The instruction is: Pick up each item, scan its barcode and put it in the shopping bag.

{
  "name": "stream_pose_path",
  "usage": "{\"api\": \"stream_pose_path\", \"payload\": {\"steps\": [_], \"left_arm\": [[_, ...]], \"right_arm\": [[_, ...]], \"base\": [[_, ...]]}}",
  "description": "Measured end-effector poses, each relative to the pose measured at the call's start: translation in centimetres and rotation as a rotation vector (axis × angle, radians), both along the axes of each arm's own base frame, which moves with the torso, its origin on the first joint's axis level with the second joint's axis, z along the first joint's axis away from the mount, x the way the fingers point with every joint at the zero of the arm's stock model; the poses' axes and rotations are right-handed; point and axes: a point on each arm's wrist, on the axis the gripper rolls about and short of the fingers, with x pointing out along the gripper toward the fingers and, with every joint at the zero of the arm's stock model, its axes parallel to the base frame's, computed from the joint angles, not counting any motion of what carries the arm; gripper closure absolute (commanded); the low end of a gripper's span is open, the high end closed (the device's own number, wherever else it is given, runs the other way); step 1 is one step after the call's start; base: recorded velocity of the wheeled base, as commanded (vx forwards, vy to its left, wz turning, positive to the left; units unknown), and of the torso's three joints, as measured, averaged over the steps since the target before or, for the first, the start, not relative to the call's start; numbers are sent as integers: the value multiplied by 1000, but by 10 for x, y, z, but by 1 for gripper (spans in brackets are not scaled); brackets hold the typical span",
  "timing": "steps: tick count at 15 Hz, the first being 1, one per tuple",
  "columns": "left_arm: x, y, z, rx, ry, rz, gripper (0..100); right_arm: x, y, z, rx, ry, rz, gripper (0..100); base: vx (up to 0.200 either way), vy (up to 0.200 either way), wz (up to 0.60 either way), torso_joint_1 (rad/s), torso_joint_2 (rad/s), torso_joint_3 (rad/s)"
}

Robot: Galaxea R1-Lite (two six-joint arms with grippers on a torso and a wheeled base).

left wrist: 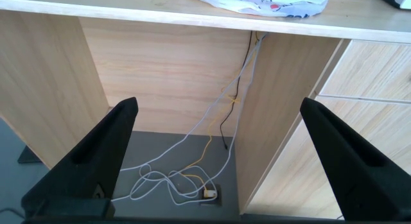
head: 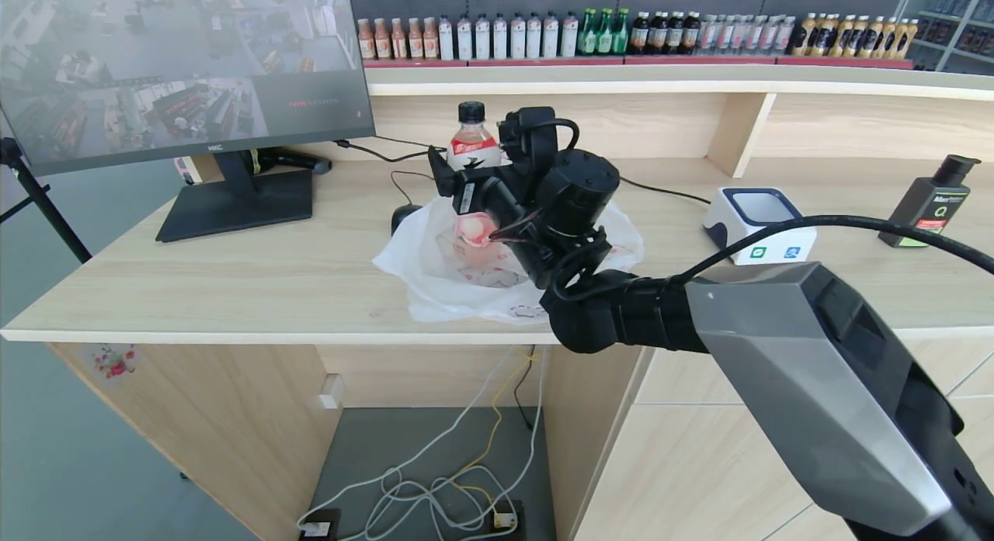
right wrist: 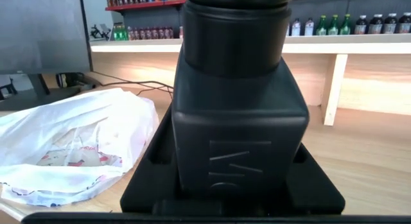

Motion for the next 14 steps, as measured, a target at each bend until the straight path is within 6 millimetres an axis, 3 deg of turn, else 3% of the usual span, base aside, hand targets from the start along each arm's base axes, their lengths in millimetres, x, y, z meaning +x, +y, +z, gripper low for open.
{"api": "stream_pose_path", "payload": {"steps": [8, 11, 14], "left_arm": [[0, 0, 0, 0, 0, 0, 0], [0, 0, 0, 0, 0, 0, 0], [0, 0, 0, -1, 0, -1, 0]], "right_arm": [[4, -4, -2, 15, 13, -12, 100], [5, -5, -2, 16, 14, -17, 100], [5, -5, -2, 15, 15, -15, 100]], "base": [[0, 0, 0, 0, 0, 0], [200, -67, 0, 9, 6, 1], [0, 0, 0, 0, 0, 0]]}}
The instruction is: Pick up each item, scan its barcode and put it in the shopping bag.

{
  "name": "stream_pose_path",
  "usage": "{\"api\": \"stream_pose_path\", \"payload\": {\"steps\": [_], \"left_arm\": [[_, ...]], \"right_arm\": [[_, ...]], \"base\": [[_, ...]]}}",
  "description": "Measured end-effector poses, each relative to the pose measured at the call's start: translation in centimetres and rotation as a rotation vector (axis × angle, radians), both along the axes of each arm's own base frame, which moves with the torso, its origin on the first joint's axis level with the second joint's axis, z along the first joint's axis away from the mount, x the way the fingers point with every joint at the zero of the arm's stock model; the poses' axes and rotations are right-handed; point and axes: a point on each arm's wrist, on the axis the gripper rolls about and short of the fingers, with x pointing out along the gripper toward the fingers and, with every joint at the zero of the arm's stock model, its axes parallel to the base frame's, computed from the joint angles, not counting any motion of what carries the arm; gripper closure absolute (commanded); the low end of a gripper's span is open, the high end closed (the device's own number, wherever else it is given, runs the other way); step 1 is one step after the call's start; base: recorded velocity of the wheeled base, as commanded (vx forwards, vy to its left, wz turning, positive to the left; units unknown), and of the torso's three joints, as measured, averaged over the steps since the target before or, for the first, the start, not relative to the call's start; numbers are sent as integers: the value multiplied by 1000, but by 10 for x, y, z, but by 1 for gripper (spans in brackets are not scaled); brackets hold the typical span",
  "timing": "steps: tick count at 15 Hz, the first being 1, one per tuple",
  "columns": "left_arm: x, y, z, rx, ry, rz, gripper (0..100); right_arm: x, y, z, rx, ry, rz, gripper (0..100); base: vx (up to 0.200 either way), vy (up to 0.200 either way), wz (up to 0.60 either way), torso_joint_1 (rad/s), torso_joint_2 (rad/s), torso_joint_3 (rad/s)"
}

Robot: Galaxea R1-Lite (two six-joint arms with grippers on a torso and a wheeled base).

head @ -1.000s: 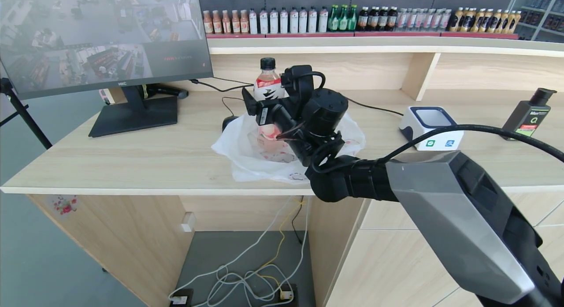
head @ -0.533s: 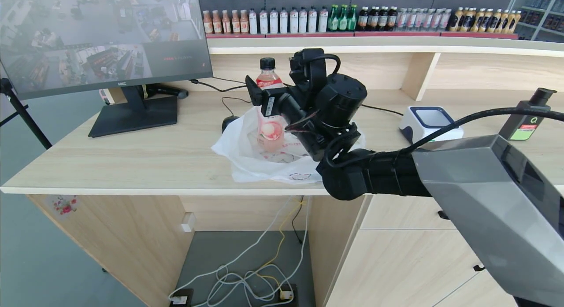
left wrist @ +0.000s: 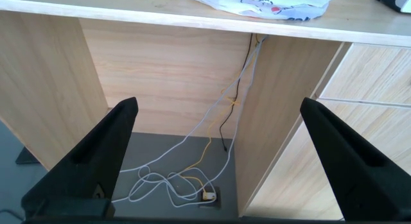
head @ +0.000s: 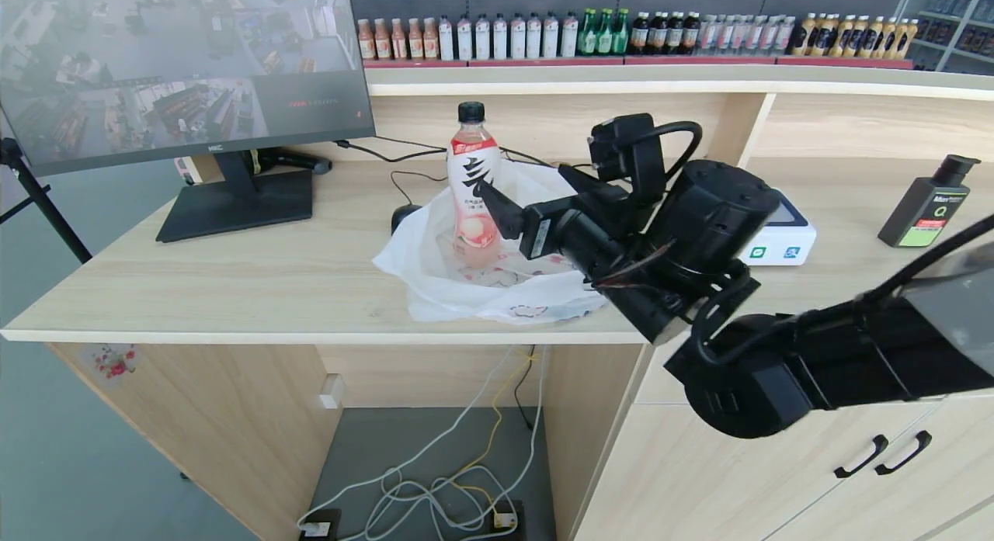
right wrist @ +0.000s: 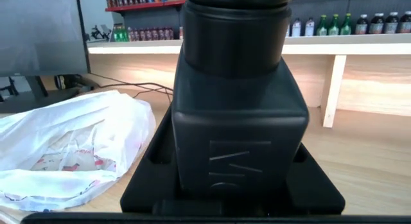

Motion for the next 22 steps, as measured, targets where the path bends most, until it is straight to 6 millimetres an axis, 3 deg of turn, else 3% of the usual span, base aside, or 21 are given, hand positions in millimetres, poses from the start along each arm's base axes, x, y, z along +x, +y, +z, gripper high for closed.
{"api": "stream_pose_path", "payload": {"steps": [10, 18, 22], "left_arm": [[0, 0, 0, 0, 0, 0, 0], [0, 0, 0, -2, 1, 0, 0], [0, 0, 0, 0, 0, 0, 0]], "right_arm": [[1, -1, 2, -3, -9, -9, 100], [12, -2, 7, -194, -158, 75, 100], [24, -9, 4, -272, -214, 150, 100]], "base": [[0, 0, 0, 0, 0, 0], [0, 200, 0, 4, 5, 2], [0, 0, 0, 0, 0, 0]]}}
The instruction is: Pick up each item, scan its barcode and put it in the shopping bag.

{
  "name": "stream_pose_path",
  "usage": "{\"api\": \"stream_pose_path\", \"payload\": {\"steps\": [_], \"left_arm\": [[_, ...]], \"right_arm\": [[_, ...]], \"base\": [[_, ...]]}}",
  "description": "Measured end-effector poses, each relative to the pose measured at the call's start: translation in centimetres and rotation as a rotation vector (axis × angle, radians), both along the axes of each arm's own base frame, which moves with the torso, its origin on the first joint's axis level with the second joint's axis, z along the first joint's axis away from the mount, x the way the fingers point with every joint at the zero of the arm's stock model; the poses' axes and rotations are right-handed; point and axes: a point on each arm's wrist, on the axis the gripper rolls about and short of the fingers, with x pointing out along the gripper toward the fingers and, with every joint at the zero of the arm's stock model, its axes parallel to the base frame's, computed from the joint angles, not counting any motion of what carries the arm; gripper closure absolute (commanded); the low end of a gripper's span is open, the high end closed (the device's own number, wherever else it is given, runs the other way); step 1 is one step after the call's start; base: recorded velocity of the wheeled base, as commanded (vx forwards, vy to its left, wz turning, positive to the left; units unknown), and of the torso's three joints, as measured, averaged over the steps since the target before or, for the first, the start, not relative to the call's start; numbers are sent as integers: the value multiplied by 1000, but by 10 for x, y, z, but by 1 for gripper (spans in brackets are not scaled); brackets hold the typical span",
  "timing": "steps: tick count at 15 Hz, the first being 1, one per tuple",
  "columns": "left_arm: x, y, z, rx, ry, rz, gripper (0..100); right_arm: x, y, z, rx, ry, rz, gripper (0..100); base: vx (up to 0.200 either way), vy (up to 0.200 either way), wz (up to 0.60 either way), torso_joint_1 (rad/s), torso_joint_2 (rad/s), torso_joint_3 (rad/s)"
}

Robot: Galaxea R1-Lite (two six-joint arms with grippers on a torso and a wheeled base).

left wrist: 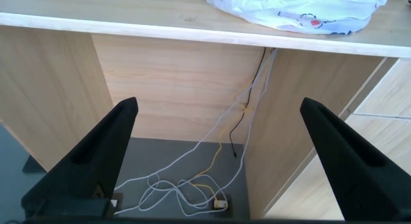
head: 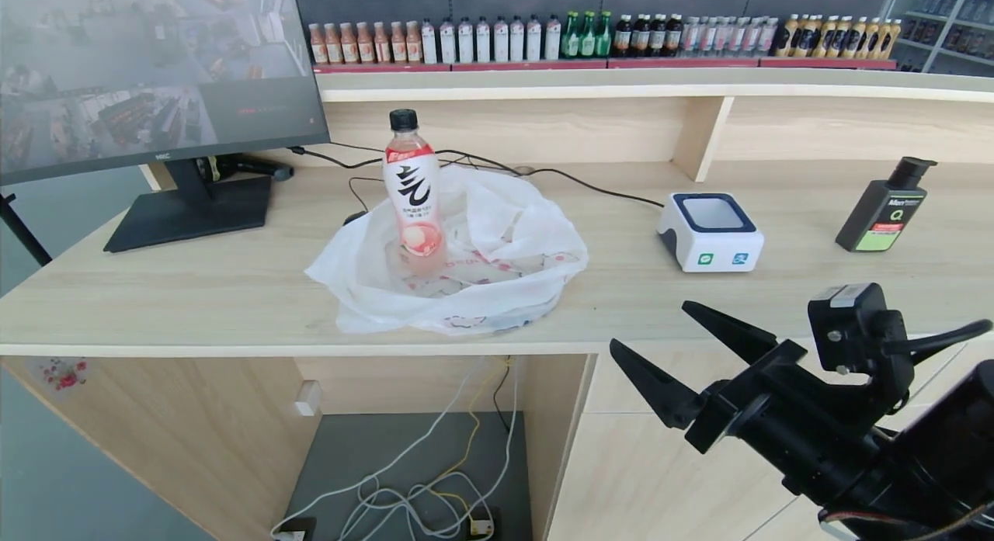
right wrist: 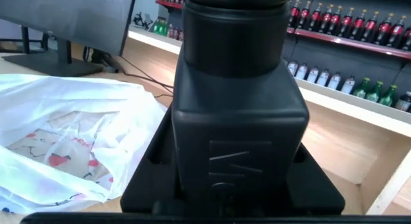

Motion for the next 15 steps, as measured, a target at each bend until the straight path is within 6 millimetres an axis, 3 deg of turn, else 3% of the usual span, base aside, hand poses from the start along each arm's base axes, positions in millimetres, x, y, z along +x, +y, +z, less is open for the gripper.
{"api": "stream_pose_path", "payload": {"steps": [4, 8, 12, 15], "left_arm": [[0, 0, 0, 1, 0, -1, 0], [0, 0, 0, 1, 0, 0, 0], [0, 0, 0, 1, 0, 0, 0], [0, 0, 0, 1, 0, 0, 0]], "right_arm": [[17, -23, -5, -64, -34, -93, 100], [31, -49, -10, -265, -174, -147, 100], [39, -53, -18, -399, -274, -157, 100], [46, -46, -20, -455, -361, -69, 100]], "base": [[0, 0, 0, 0, 0, 0], [0, 0, 0, 0, 0, 0], [0, 0, 0, 0, 0, 0], [0, 0, 0, 0, 0, 0]]}}
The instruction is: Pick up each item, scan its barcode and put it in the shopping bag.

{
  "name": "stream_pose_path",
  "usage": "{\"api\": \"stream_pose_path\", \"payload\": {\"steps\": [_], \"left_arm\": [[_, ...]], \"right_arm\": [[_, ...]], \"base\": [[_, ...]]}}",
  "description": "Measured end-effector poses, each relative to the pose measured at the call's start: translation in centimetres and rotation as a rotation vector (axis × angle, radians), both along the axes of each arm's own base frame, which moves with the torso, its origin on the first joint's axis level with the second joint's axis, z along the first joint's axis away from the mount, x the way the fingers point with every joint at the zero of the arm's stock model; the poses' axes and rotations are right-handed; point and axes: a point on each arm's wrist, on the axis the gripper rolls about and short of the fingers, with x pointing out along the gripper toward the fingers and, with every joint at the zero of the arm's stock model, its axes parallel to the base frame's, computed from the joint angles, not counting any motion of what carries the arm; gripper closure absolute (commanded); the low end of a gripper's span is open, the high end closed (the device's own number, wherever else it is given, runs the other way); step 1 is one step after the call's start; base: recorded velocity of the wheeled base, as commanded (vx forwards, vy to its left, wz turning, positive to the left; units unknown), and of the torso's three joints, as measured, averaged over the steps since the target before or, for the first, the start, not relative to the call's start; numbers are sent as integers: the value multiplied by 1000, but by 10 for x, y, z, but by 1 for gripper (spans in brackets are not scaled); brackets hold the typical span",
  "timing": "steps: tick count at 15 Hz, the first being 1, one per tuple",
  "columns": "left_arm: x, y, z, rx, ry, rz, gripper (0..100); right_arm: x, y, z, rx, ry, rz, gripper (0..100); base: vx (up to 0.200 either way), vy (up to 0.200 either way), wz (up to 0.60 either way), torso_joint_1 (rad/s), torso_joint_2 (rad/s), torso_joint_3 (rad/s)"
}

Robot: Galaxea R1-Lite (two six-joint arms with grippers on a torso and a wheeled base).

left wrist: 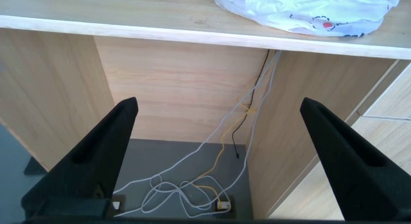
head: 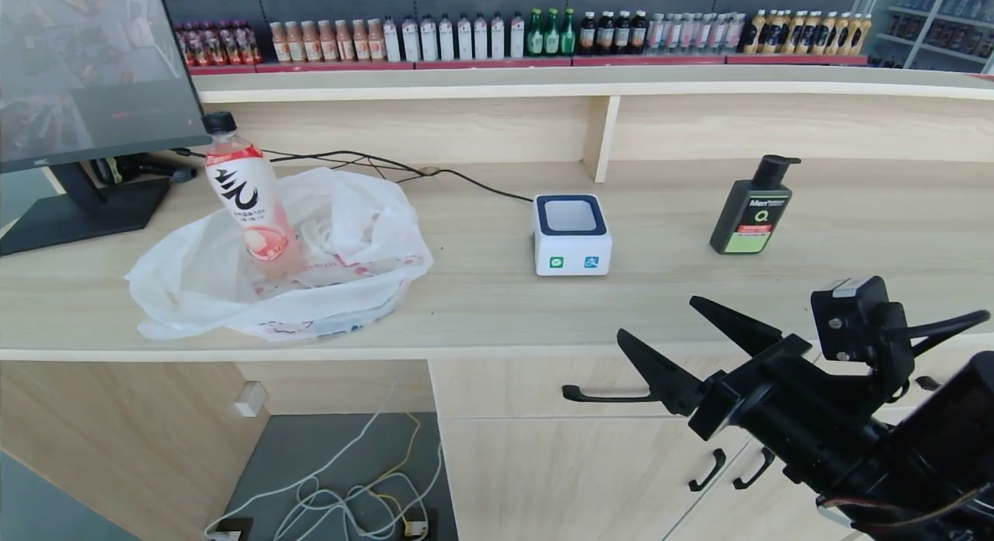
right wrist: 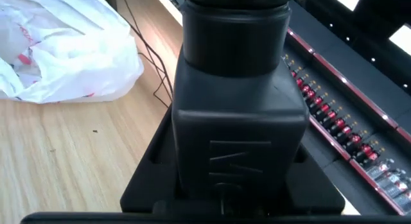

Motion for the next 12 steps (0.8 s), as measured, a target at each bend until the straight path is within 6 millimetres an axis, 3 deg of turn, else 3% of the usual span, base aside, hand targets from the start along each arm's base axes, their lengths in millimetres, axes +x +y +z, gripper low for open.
{"api": "stream_pose_path", "payload": {"steps": [8, 12], "left_arm": [[0, 0, 0, 0, 0, 1, 0], [0, 0, 0, 0, 0, 0, 0]], "right_arm": [[39, -35, -14, -87, -48, 20, 100], [50, -44, -17, -97, -50, 39, 100]], "base": [[0, 0, 0, 0, 0, 0], [0, 0, 0, 0, 0, 0]]}}
